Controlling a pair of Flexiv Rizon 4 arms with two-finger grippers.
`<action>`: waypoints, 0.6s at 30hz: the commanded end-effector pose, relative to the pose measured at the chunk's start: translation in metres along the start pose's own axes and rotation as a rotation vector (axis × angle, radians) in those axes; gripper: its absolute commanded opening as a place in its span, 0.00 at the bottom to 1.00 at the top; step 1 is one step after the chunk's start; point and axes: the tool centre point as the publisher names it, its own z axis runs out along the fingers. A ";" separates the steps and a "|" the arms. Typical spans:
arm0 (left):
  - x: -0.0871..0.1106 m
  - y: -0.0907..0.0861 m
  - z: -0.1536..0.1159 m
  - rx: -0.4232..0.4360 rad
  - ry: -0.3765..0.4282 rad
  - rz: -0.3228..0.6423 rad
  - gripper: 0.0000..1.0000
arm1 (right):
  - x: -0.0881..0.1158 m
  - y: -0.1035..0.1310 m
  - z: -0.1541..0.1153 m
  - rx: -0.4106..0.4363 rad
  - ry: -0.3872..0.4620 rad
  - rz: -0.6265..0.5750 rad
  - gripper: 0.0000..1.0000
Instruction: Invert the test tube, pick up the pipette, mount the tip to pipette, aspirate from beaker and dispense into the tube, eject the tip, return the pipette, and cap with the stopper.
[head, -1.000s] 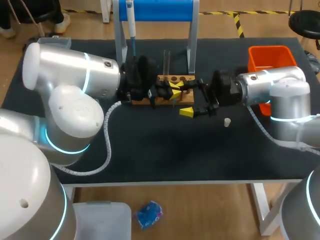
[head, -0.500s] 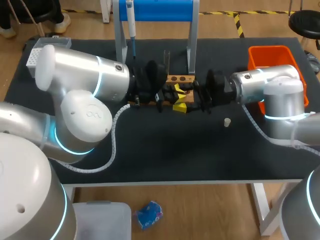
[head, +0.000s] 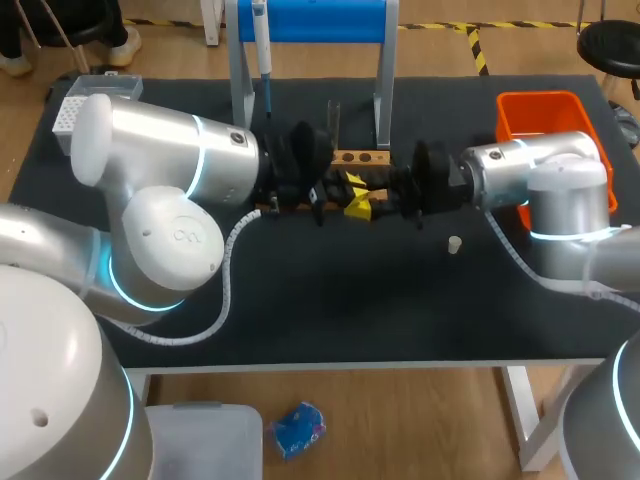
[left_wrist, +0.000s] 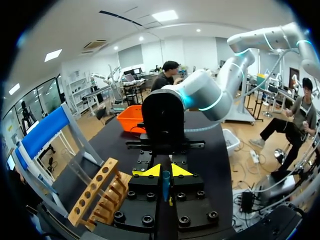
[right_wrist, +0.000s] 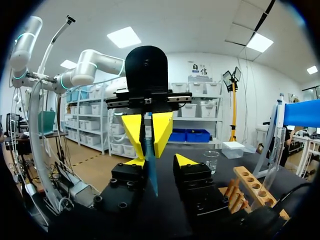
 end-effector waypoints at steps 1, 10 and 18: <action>0.001 0.003 0.003 0.009 -0.004 -0.003 0.00 | 0.000 -0.001 -0.001 -0.009 -0.003 0.002 0.19; 0.000 0.005 0.002 0.013 -0.014 -0.008 0.00 | 0.000 -0.001 -0.001 -0.014 -0.003 0.006 0.00; -0.010 -0.006 -0.011 0.055 -0.074 0.000 1.00 | 0.001 -0.003 -0.004 -0.004 0.006 0.008 0.00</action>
